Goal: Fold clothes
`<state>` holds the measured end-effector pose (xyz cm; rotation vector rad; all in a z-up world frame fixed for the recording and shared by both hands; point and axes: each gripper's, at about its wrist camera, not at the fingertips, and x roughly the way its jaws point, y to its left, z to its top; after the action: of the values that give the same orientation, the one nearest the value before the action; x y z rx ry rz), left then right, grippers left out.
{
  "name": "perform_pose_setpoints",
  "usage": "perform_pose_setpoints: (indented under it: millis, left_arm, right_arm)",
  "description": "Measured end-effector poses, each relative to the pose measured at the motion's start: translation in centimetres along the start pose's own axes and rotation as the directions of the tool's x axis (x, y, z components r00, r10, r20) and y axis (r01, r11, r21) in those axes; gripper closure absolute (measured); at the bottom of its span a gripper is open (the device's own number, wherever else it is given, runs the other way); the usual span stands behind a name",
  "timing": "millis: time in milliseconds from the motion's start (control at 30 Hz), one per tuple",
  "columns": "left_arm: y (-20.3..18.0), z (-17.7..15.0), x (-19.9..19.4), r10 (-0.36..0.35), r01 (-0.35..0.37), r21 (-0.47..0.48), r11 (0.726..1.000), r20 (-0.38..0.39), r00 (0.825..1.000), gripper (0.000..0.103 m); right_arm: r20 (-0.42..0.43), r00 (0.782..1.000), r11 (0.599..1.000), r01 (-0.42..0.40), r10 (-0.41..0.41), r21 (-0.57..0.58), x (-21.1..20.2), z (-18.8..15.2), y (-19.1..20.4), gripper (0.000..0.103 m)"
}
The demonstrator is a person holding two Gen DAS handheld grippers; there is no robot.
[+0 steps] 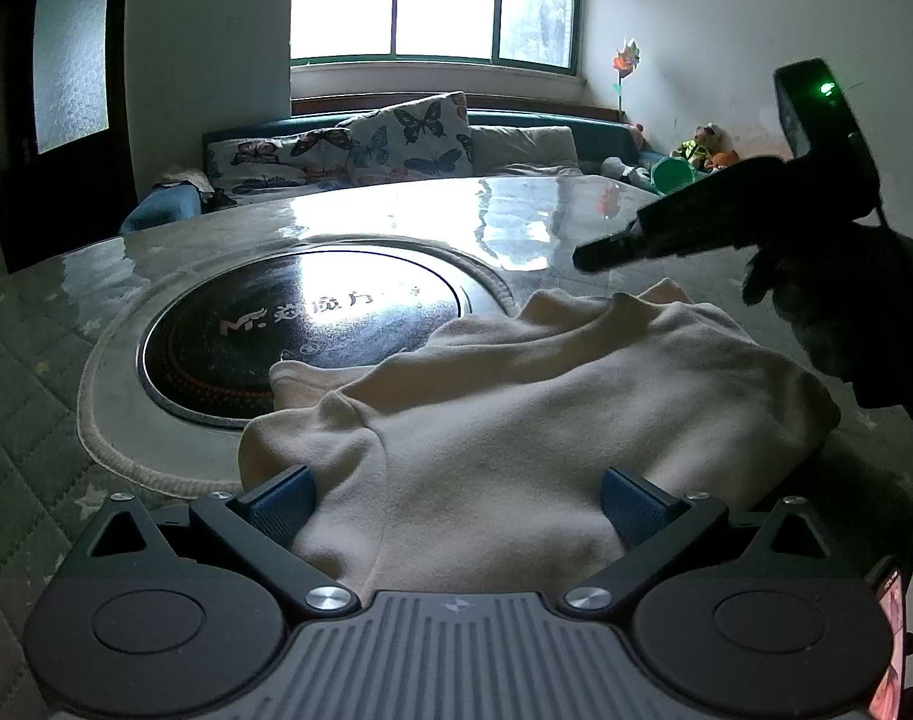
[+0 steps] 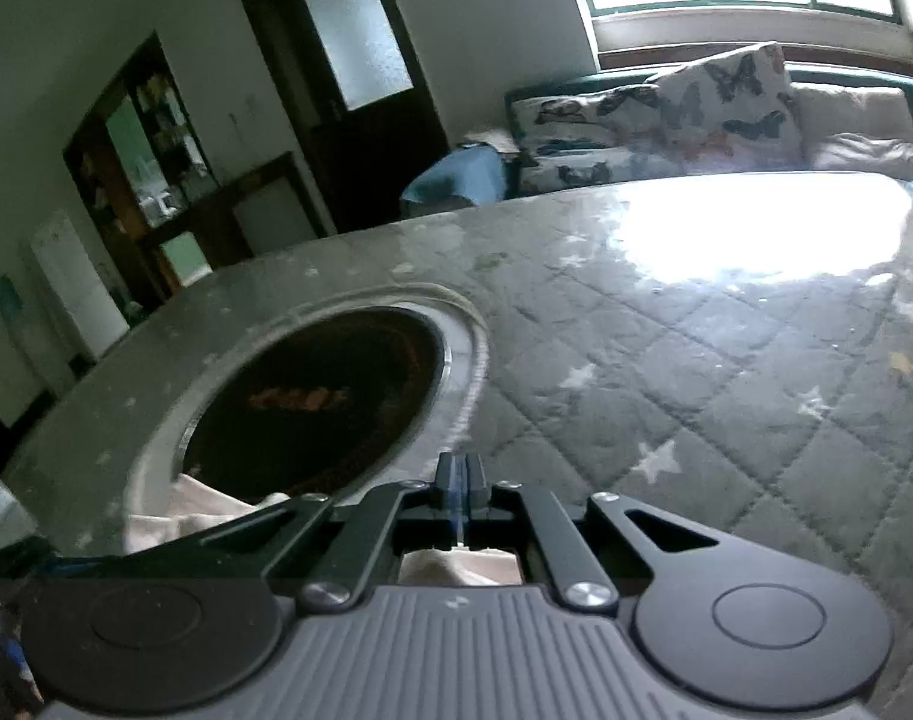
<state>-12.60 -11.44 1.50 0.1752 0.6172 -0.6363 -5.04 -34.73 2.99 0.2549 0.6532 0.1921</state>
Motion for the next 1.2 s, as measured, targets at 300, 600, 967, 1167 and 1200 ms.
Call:
perform_pose_setpoints:
  millis: [300, 600, 967, 1167, 1200]
  left_arm:
    - [-0.1, 0.0, 0.1, 0.003, -0.003, 0.003, 1.000, 0.000, 1.000, 0.000]
    - [0.0, -0.1, 0.0, -0.003, 0.003, 0.003, 1.000, 0.004, 1.000, 0.000]
    - [0.2, 0.1, 0.0, -0.002, 0.003, 0.010, 1.000, -0.008, 1.000, 0.000]
    - [0.2, 0.6, 0.0, 0.002, -0.002, 0.008, 1.000, -0.024, 1.000, 0.000]
    - [0.2, 0.7, -0.1, 0.003, -0.003, 0.008, 1.000, -0.026, 1.000, 0.000]
  right_arm:
    - [-0.038, 0.994, 0.978, -0.108, 0.103, -0.180, -0.9, -1.4, 4.6, 0.100]
    - [-0.038, 0.998, 0.989, -0.064, 0.060, -0.137, -0.4, -1.3, 4.4, 0.097]
    - [-0.035, 0.999, 0.988, 0.004, -0.009, -0.156, -3.8, -4.8, 2.3, 0.083]
    - [0.005, 1.000, 0.988, 0.020, -0.019, -0.153, -5.1, -4.6, 1.9, 0.074]
    - [-0.005, 1.000, 0.987, 0.029, -0.031, -0.158, -4.8, -4.8, 1.7, 0.073]
